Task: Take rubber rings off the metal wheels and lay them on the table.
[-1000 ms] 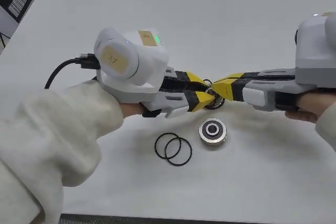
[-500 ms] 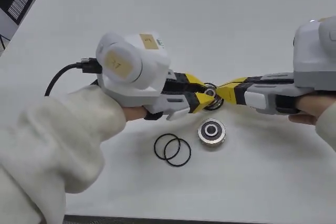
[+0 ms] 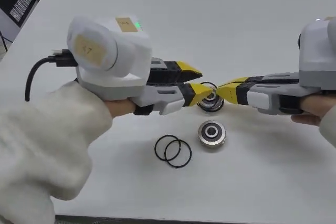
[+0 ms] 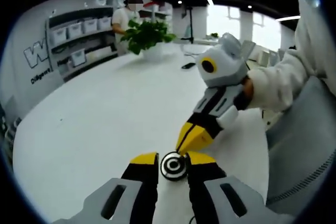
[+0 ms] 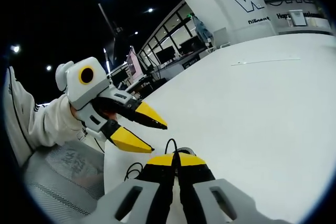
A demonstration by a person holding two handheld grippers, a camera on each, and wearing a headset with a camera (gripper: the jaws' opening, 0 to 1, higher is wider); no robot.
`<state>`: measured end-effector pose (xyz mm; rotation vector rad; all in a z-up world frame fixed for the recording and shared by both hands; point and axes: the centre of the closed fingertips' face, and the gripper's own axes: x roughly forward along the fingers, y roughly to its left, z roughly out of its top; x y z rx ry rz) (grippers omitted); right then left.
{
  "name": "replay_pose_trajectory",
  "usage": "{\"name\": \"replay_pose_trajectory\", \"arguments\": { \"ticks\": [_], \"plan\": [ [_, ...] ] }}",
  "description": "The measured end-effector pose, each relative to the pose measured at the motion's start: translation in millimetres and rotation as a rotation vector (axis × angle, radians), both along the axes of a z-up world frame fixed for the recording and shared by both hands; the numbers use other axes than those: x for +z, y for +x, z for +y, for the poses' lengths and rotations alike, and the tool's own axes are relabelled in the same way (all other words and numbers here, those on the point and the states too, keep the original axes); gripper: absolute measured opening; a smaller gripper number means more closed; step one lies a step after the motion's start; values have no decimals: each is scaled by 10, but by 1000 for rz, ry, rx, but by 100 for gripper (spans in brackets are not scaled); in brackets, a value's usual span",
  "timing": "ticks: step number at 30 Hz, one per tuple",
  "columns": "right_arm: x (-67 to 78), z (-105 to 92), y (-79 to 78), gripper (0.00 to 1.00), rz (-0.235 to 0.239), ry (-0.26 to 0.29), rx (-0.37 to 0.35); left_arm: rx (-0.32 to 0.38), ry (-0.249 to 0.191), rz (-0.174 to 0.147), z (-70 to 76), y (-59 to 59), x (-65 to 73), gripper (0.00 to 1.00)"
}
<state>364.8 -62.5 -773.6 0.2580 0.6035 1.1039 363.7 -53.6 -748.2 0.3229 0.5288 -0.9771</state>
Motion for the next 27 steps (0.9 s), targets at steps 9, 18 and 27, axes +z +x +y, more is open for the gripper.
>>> {"name": "replay_pose_trajectory", "arguments": {
  "ticks": [9, 18, 27],
  "plan": [
    [173, -51, -61, 0, -1, 28, -11, -8, 22, -84, 67, -126, 356, 44],
    [426, -96, -198, 0, -37, 38, 1, -6, 51, -127, 184, -272, 649, 57],
    [600, -106, -341, 0, -67, 36, 5, 12, 46, -155, 291, -462, 841, 69]
  ]
}}
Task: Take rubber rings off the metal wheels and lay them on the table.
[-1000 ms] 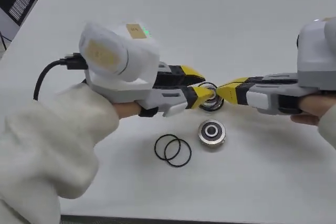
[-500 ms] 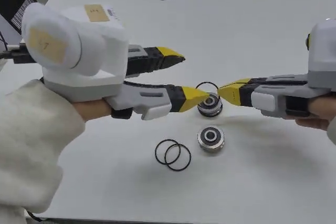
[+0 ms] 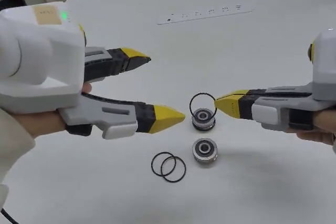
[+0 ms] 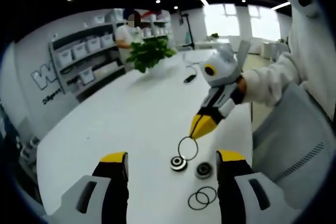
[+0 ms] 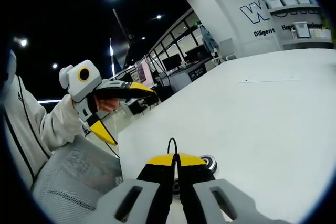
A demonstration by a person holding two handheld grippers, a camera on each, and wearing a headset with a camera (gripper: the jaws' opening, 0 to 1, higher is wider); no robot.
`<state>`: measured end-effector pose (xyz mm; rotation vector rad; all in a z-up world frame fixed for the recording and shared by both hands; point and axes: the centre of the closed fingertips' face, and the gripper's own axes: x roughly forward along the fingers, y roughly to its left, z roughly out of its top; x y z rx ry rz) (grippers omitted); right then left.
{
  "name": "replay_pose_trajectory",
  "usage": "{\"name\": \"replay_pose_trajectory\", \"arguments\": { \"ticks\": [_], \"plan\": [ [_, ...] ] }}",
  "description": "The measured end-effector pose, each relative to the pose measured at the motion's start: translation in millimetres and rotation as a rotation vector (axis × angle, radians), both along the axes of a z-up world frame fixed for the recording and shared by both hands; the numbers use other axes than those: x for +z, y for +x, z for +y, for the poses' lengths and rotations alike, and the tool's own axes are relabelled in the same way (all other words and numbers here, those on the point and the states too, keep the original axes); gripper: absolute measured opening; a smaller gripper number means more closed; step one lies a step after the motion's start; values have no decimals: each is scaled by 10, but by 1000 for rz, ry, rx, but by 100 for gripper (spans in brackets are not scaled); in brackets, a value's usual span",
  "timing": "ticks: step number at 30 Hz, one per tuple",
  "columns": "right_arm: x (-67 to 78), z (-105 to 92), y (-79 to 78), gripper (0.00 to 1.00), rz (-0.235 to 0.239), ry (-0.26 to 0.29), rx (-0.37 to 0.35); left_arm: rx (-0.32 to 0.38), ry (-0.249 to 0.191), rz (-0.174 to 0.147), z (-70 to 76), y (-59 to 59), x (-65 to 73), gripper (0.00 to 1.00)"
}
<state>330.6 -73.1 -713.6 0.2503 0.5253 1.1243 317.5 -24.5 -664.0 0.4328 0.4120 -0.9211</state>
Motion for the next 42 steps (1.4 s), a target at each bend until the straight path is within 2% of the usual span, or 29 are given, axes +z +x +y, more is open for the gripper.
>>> {"name": "replay_pose_trajectory", "arguments": {
  "ticks": [4, 8, 16, 21, 27, 35, 42],
  "plan": [
    [64, 17, -65, 0, -16, -3, 6, 21, -29, -14, 15, -92, 124, 73],
    [128, 39, -107, 0, -32, -5, 14, 33, -43, -20, 170, -132, 195, 75],
    [209, 83, -163, 0, -55, -14, 27, 55, -45, -21, 394, -244, 217, 81],
    [251, 118, -206, 0, -68, -25, 42, 71, -38, -15, 564, -320, 157, 83],
    [268, 192, -241, 0, -75, -44, 66, 91, -44, 7, 766, -454, 71, 85],
    [254, 344, -276, 0, -73, -62, 106, 112, -40, 57, 1025, -646, -82, 87],
    [185, 469, -318, 0, -65, -86, 142, 142, -41, 99, 1209, -718, -248, 89]
  ]
}}
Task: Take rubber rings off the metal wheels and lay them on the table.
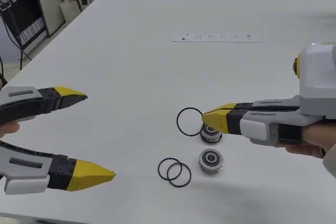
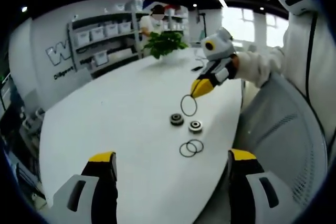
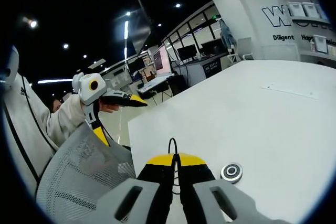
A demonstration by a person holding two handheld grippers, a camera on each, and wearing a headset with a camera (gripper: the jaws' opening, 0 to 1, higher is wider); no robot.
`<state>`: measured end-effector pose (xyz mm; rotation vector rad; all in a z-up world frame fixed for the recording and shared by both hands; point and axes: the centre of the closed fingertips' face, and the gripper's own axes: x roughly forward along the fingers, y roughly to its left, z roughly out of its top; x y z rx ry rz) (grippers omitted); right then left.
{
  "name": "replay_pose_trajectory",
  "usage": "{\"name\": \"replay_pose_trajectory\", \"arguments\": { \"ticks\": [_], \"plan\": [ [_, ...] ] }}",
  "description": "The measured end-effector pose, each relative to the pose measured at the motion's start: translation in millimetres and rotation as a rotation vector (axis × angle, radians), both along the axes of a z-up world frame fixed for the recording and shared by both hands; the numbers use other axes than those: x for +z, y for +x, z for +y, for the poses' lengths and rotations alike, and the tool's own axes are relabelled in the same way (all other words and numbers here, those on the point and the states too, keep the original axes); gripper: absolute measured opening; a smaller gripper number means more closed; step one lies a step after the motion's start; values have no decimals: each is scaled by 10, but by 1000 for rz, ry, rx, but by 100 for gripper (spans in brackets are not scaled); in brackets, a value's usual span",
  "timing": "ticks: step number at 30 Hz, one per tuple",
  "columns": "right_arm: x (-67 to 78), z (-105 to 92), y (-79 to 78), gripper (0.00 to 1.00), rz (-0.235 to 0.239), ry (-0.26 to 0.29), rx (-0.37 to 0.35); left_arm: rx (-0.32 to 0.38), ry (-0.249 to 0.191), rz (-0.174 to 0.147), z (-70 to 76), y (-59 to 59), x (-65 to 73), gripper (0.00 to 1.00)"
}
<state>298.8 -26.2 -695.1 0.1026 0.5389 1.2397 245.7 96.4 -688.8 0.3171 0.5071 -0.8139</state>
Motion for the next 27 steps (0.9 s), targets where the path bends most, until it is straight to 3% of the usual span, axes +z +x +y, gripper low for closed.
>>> {"name": "replay_pose_trajectory", "arguments": {
  "ticks": [8, 17, 27],
  "plan": [
    [-216, 106, -36, 0, 37, -44, 26, 29, -21, 21, 86, -8, -90, 89],
    [-505, 176, -108, 0, 104, -98, 51, 22, -41, 56, 31, -42, -179, 88],
    [-762, 195, -169, 0, 128, -172, 78, 24, -54, 67, -3, -51, -214, 89]
  ]
}}
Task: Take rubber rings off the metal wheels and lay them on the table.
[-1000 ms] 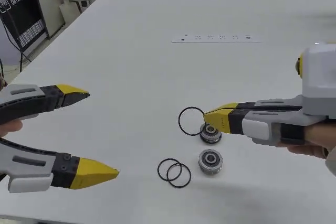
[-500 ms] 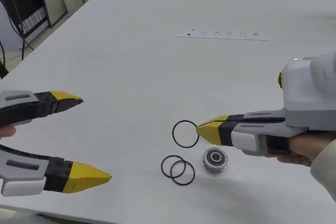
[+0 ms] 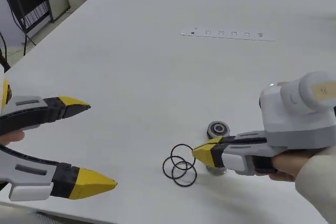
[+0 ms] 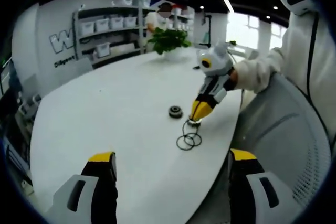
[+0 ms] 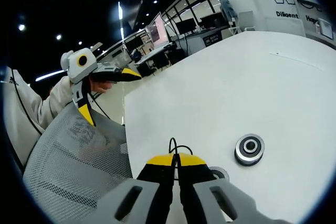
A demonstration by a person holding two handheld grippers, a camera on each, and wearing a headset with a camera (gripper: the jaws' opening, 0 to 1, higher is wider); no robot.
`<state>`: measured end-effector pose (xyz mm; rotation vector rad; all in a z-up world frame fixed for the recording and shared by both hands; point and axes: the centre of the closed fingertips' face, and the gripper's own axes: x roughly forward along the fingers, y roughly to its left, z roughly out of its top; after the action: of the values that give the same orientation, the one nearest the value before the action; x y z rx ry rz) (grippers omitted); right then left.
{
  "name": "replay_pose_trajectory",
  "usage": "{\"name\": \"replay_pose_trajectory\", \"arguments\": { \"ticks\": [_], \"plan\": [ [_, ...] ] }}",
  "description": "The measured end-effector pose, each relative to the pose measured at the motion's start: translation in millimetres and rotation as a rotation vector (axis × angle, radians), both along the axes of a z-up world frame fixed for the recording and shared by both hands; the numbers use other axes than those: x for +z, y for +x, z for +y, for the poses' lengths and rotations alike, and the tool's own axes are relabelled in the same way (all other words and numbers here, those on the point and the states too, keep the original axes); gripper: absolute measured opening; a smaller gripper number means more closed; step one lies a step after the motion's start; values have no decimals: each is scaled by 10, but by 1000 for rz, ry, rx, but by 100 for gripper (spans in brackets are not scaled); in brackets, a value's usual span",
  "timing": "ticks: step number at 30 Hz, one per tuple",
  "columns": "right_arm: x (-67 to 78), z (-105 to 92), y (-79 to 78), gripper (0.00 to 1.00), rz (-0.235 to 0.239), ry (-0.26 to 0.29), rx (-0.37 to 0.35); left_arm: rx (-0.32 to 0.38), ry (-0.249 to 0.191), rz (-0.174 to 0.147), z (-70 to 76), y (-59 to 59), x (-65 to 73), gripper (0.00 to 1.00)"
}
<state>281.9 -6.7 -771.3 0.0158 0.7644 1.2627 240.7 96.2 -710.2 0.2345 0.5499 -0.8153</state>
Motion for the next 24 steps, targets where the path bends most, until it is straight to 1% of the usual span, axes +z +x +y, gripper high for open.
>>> {"name": "replay_pose_trajectory", "arguments": {
  "ticks": [4, 8, 11, 14, 17, 20, 22, 24],
  "plan": [
    [-76, 12, -42, 0, 5, -21, 18, 2, -1, 8, -13, -5, -21, 88],
    [-158, -2, -28, 0, -3, -48, 25, 6, -2, 17, -16, -5, -43, 88],
    [-206, -7, -33, 0, 7, -61, 26, 11, -2, 21, -5, -1, -54, 87],
    [-250, -25, -1, 0, -10, -81, 21, 19, -5, 21, 6, 7, -52, 87],
    [-268, -30, 4, 0, -9, -86, 25, 24, -6, 24, 14, 9, -58, 87],
    [-283, -30, 6, 0, -24, -97, 31, 25, -6, 30, 13, 2, -71, 86],
    [-294, -29, 4, 0, -29, -104, 35, 22, -5, 31, -16, -4, -73, 86],
    [-308, -26, -7, 2, -33, -113, 44, 23, -6, 32, 2, 3, -81, 86]
  ]
}}
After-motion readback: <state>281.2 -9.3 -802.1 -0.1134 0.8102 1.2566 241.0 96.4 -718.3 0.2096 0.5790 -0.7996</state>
